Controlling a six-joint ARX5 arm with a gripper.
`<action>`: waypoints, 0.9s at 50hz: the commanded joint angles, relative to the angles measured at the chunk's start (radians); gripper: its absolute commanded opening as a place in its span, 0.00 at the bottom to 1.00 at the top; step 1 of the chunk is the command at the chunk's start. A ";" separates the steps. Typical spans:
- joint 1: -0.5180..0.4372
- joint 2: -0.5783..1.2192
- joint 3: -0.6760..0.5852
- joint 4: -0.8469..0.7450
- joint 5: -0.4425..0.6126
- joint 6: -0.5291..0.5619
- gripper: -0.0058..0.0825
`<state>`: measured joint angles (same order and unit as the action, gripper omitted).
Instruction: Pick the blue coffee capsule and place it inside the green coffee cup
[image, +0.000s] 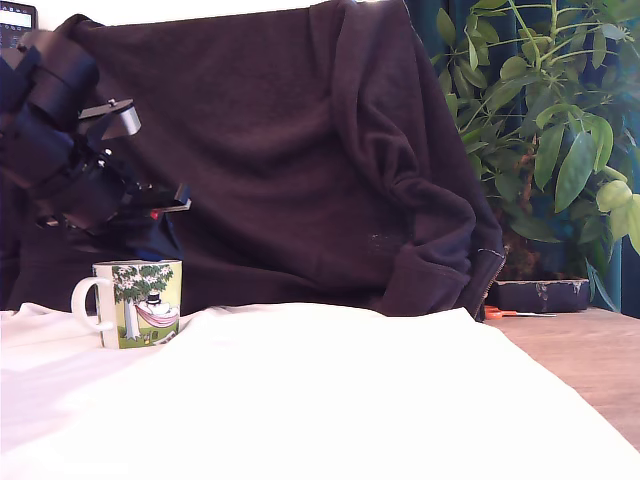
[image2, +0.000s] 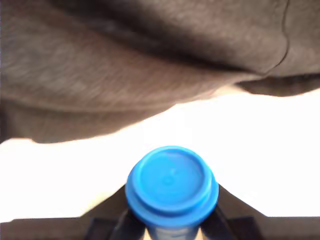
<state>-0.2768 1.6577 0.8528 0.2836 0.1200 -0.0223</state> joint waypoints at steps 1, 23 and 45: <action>0.000 -0.035 -0.017 -0.016 -0.013 0.013 0.17; 0.000 -0.068 -0.017 -0.123 -0.024 0.031 0.35; 0.000 -0.140 -0.017 -0.147 -0.024 0.031 0.70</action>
<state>-0.2768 1.5681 0.8524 0.1265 0.0956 0.0036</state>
